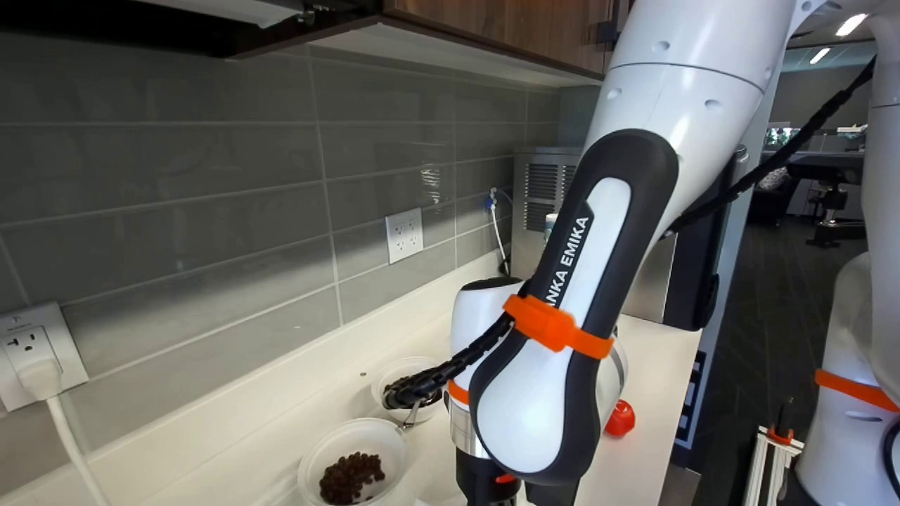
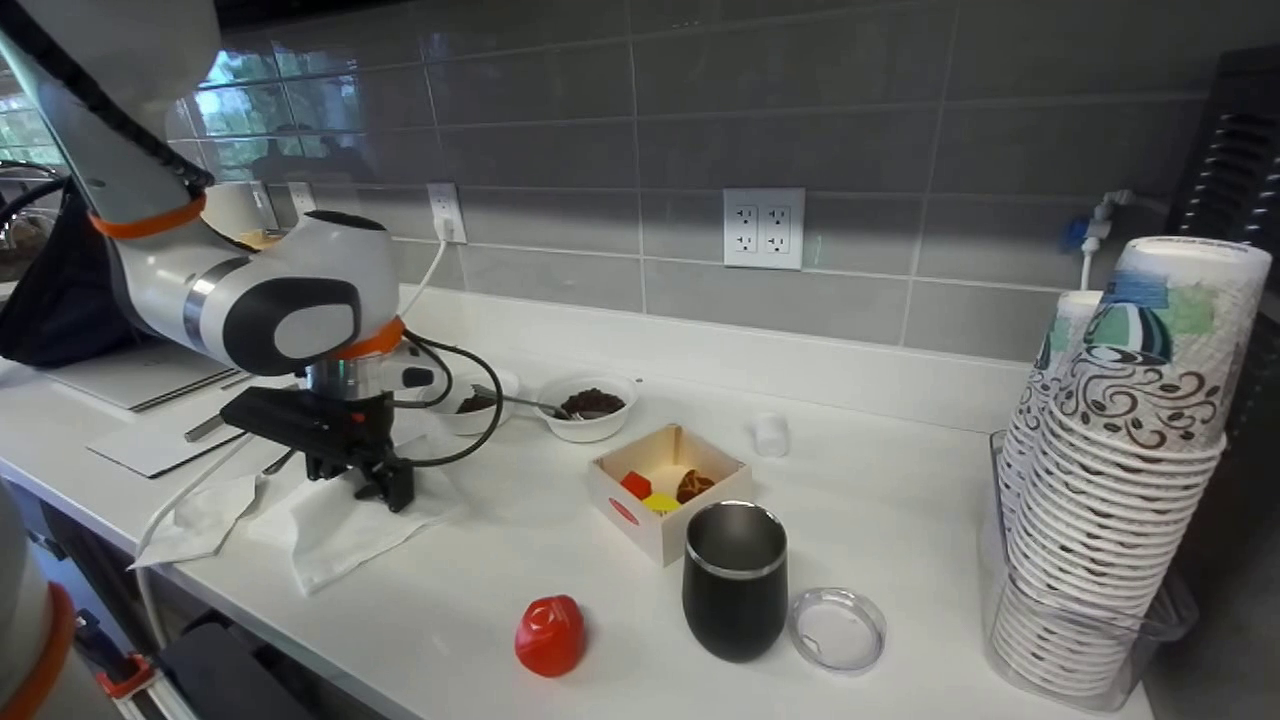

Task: Wipe the counter top with the white cloth

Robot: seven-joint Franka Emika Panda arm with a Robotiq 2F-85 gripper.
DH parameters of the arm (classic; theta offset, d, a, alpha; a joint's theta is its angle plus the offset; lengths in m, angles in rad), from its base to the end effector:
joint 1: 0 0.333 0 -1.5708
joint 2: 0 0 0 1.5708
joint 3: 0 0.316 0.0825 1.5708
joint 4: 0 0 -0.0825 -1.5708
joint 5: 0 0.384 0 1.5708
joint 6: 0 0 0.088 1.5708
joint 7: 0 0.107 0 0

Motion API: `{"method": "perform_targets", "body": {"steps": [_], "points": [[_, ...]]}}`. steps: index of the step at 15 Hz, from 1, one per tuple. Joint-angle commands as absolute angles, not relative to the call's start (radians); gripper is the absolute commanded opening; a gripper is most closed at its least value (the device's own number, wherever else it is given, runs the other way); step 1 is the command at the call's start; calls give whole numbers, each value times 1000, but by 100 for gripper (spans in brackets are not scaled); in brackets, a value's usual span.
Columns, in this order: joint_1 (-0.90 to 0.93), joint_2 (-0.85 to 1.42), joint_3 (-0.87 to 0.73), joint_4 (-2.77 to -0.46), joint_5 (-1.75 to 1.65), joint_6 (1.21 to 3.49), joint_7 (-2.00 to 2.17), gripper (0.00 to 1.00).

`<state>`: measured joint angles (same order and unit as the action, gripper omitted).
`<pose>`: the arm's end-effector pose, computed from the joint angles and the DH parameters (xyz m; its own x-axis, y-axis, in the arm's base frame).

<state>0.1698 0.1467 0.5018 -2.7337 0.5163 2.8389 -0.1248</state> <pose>0.3127 0.2274 0.1770 0.9525 0.2975 -0.0657 0.2787 -0.9379 -0.2066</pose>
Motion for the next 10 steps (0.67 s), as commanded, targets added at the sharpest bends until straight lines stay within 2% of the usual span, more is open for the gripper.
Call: {"method": "perform_targets", "body": {"steps": [1,5,10], "points": [[191,35,452,-2740,477,2693,-103,0],[196,-82,347,-2772,316,2600,-28,0],[170,-62,245,-2750,115,2633,61,0]]}}
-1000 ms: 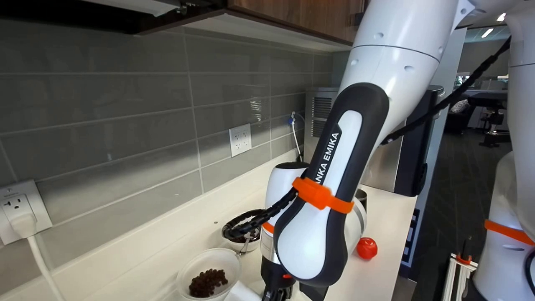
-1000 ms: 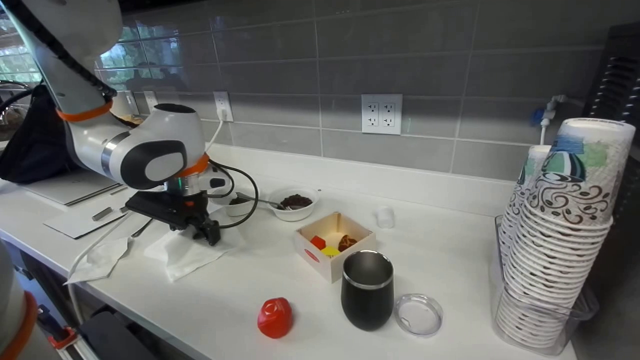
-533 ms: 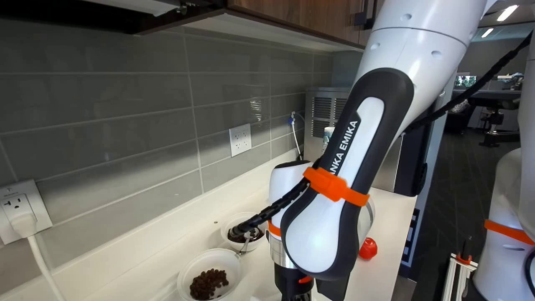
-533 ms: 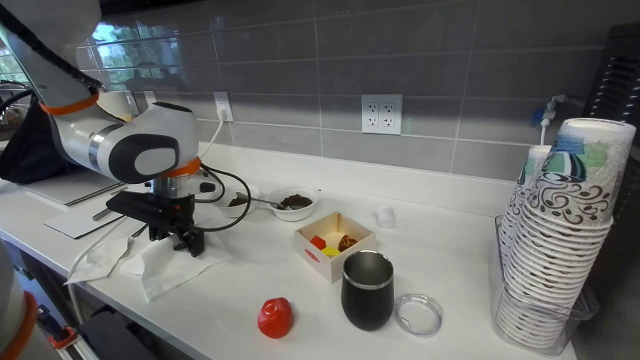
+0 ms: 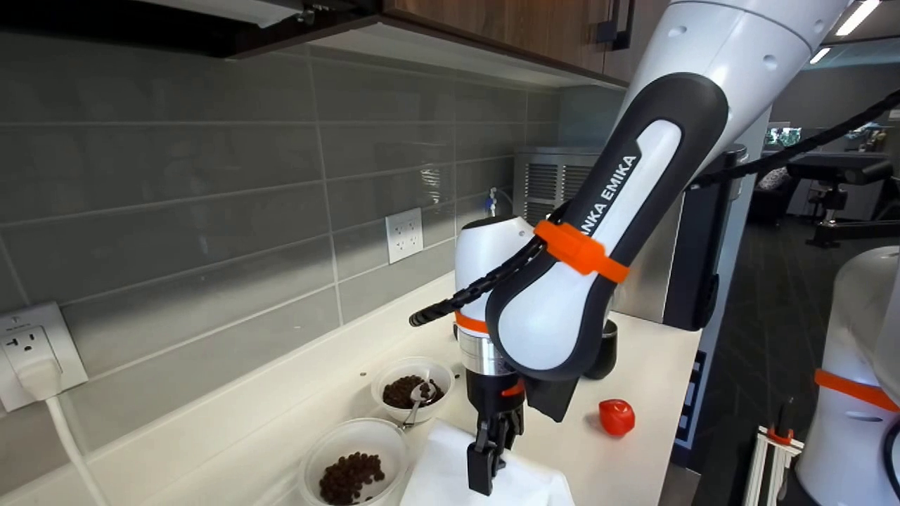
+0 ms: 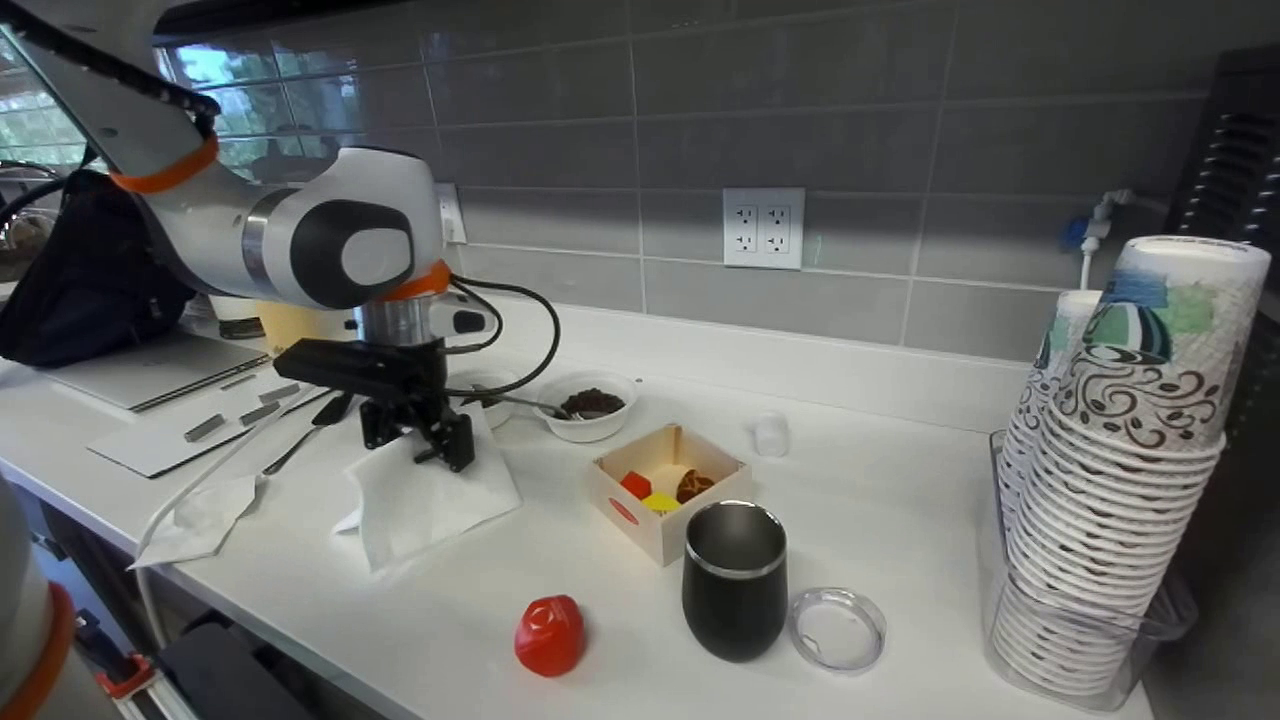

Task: Wipe the counter top with the white cloth

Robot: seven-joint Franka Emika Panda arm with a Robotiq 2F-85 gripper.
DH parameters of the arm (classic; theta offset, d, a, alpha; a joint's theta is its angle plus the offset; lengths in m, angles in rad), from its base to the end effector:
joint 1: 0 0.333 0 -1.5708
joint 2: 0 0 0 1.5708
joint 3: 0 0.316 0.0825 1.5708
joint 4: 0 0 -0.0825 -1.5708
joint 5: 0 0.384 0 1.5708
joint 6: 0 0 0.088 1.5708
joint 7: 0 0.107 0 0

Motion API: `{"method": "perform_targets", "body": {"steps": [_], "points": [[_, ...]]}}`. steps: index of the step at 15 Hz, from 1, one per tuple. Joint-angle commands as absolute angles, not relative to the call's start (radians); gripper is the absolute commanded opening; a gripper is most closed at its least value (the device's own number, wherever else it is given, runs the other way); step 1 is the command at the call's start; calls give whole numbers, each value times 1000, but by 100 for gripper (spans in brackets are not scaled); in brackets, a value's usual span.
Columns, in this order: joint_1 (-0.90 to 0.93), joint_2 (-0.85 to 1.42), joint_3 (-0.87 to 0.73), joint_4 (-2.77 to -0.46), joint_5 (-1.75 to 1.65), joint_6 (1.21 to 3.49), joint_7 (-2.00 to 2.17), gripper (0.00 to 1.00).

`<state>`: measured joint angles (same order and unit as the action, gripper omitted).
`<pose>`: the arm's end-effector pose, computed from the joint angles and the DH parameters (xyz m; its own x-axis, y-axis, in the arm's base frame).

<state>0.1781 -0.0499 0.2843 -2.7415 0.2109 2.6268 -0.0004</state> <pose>0.3503 0.1673 0.2294 0.9592 0.2734 -0.0725 0.2679 -0.9604 -0.0770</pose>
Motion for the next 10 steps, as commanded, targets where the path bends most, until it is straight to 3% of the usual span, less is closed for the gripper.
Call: {"method": "perform_targets", "body": {"steps": [1,10], "points": [[166,-48,232,-2748,90,2649,75,0],[192,69,224,-2745,158,2660,16,0]]}}
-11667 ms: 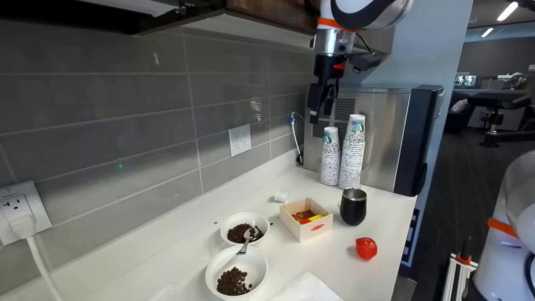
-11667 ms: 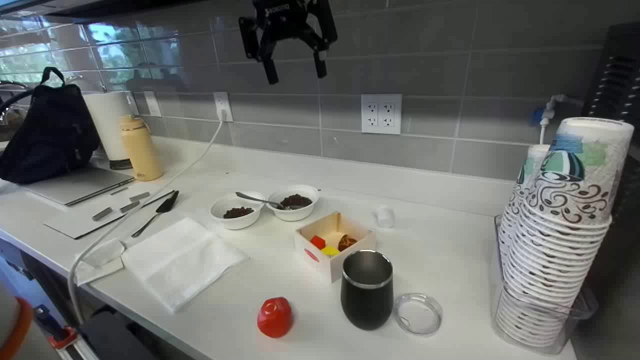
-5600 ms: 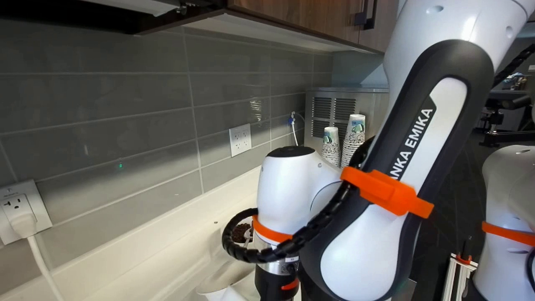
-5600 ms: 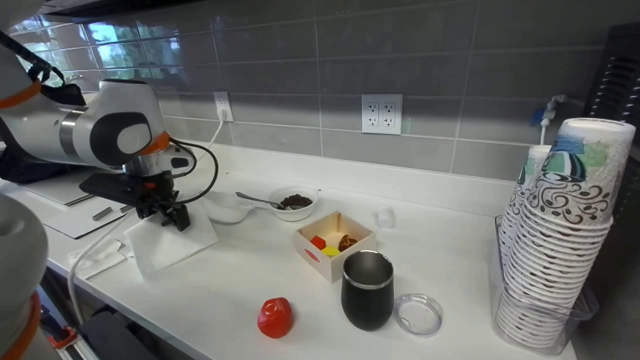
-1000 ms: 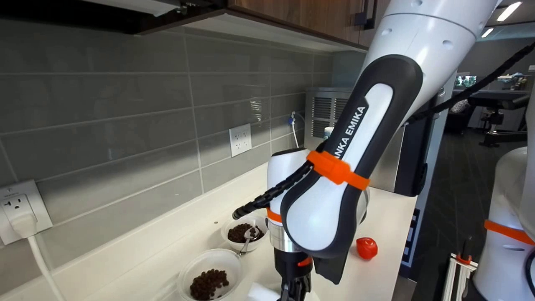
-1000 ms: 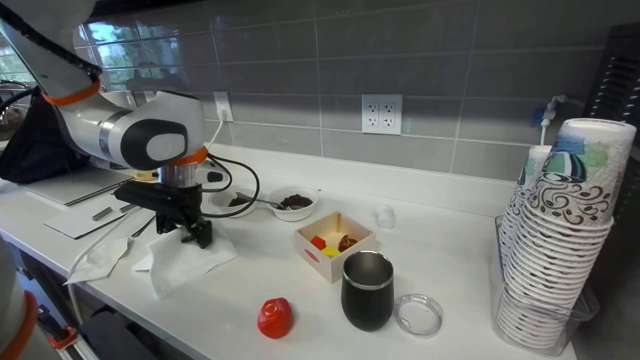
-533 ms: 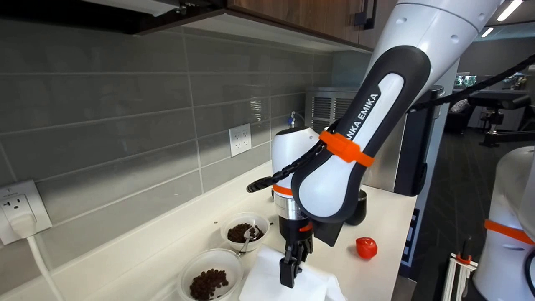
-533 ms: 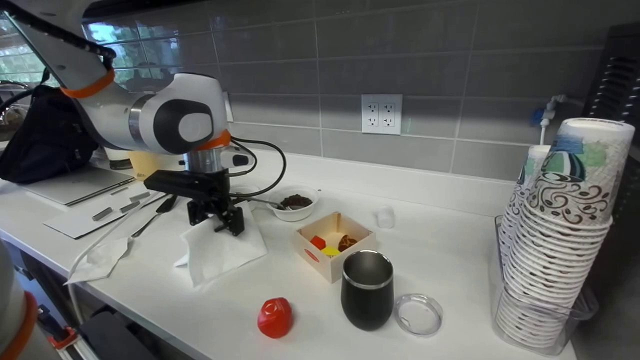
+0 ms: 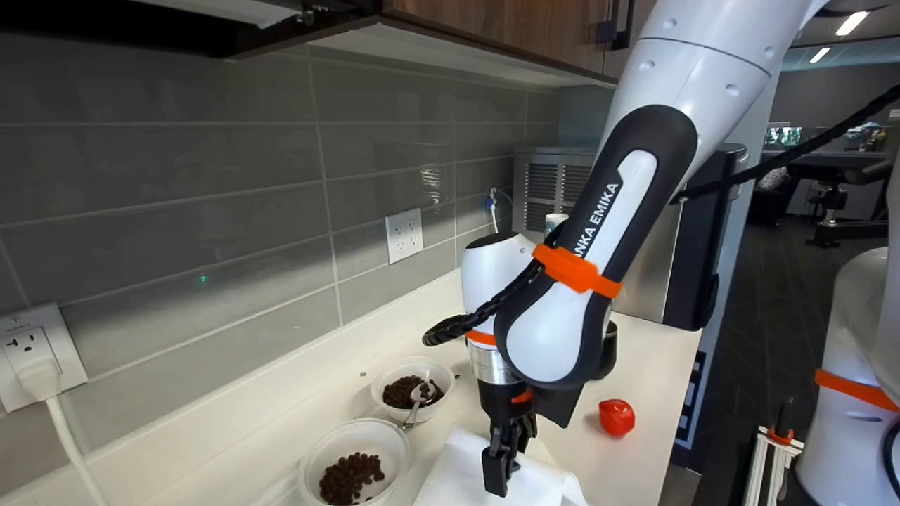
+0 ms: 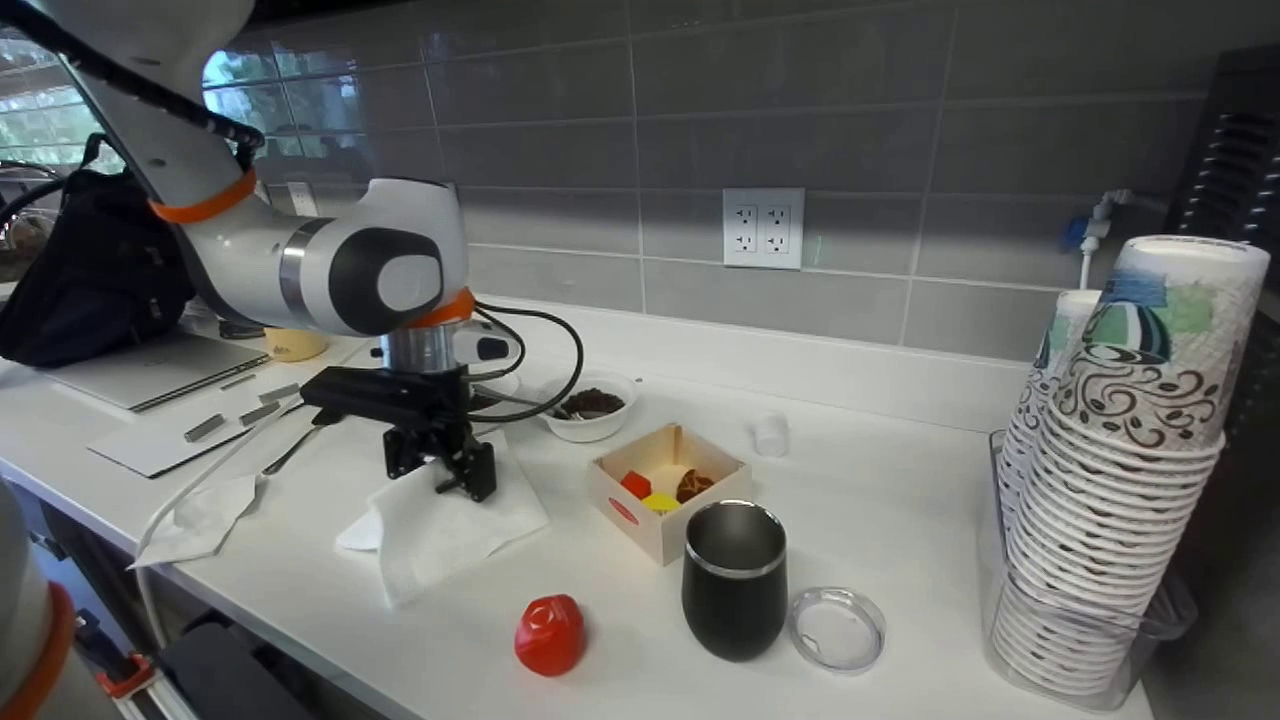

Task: Wipe the counter top with the white cloth

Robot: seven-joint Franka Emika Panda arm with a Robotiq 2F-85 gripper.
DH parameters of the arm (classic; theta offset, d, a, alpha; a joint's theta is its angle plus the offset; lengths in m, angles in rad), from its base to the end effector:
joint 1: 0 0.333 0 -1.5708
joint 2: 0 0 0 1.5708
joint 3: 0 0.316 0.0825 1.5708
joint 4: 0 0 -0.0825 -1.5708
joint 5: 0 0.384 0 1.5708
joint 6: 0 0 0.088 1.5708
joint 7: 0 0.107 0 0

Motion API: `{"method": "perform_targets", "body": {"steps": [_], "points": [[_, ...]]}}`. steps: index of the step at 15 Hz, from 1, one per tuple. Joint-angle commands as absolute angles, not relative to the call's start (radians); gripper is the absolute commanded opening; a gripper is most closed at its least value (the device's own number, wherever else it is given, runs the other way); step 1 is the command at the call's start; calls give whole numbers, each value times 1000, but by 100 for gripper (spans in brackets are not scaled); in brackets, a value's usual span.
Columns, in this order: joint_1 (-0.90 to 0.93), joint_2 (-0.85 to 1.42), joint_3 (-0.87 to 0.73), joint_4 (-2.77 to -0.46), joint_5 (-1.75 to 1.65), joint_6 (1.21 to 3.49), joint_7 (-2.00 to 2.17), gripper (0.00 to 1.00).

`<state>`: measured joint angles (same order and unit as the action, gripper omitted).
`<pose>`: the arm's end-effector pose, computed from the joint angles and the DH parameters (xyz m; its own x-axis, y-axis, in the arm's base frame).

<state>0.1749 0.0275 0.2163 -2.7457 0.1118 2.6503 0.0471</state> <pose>0.3527 0.1430 0.2013 0.9623 0.2407 -0.1266 0.2375 -0.9706 -0.0402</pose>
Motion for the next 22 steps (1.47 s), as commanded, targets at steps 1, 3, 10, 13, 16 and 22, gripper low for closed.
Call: {"method": "perform_targets", "body": {"steps": [1,3,10,13,16,22], "points": [[196,81,233,-2746,180,2664,3,0],[206,93,258,-2747,227,2663,-22,0],[235,71,285,-2746,176,2572,8,0],[236,67,241,-2747,-3,2543,124,0],[220,82,194,-2747,-122,2589,185,0],[177,143,151,-2747,-37,2778,148,0]]}}
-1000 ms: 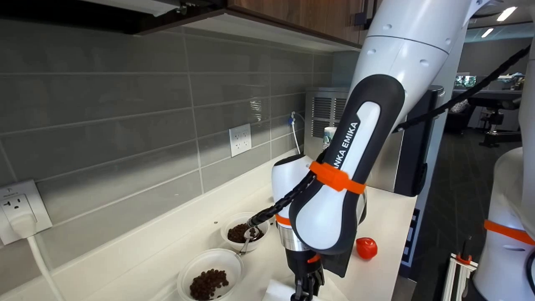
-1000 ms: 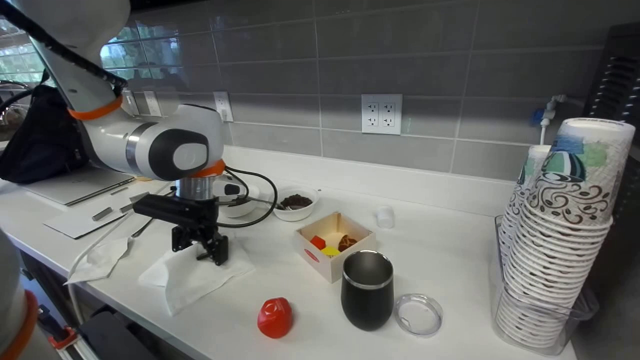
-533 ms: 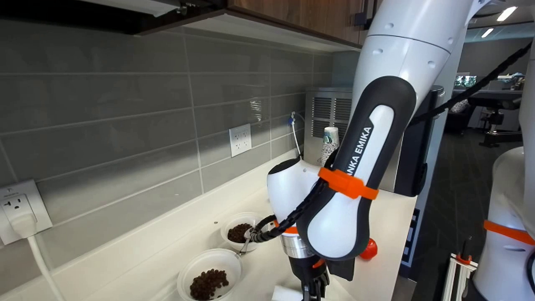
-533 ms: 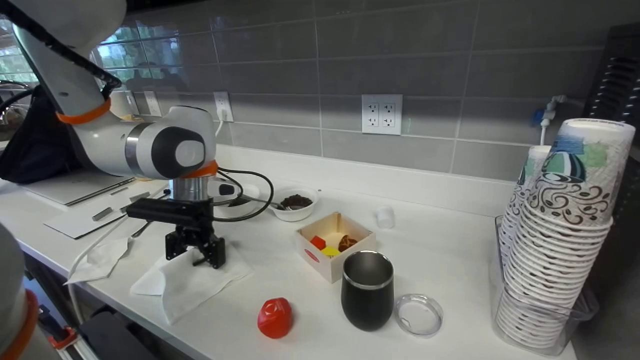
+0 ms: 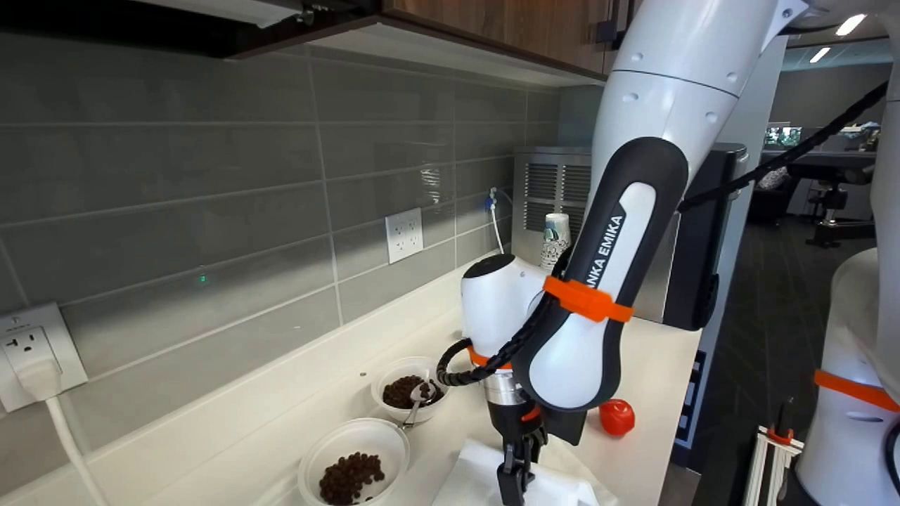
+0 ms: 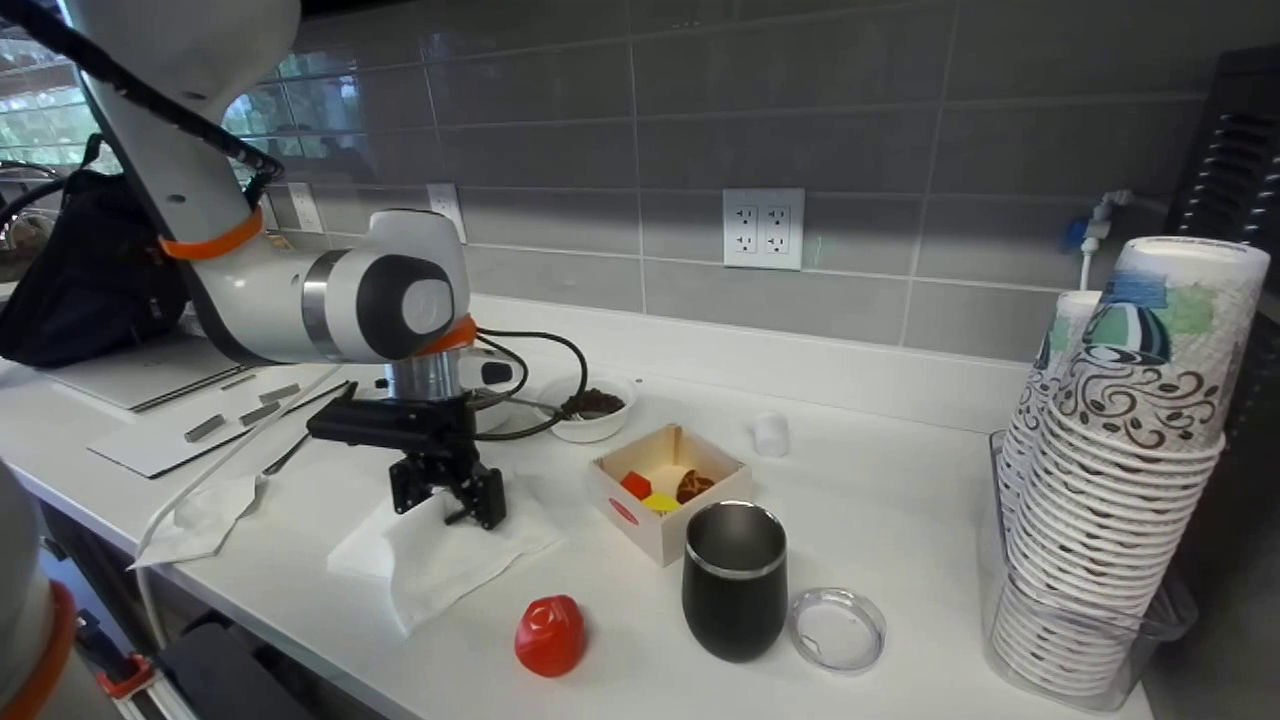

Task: Wipe the counter top with the white cloth

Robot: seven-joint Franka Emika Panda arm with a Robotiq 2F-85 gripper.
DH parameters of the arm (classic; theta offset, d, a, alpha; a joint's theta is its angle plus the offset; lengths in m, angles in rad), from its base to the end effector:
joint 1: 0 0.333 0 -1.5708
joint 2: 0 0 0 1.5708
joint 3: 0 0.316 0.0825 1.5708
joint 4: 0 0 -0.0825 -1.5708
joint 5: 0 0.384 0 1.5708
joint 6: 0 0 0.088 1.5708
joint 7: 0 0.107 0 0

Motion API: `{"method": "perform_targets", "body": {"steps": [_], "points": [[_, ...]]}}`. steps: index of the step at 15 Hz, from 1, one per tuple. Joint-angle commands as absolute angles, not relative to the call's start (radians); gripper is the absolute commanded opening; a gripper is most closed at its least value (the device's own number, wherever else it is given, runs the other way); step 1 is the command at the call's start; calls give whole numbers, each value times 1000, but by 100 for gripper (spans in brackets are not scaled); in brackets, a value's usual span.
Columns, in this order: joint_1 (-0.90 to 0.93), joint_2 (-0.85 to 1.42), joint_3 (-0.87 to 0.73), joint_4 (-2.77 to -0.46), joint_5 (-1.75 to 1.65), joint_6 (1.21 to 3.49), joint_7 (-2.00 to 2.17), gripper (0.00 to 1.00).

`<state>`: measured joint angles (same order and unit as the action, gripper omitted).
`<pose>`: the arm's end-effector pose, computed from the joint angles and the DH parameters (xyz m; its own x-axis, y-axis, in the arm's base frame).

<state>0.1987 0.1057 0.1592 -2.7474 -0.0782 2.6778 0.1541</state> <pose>0.3466 0.1347 0.1737 0.9486 0.2672 -0.1698 0.2763 -0.9605 0.0321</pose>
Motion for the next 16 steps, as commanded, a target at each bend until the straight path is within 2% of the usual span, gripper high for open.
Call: {"method": "perform_targets", "body": {"steps": [1,5,10,16], "points": [[166,153,158,-2747,9,2806,122,0],[121,179,235,-2747,227,2846,6,0],[57,157,426,-2746,595,2744,-265,0],[263,123,129,-2746,68,2670,110,0]]}}
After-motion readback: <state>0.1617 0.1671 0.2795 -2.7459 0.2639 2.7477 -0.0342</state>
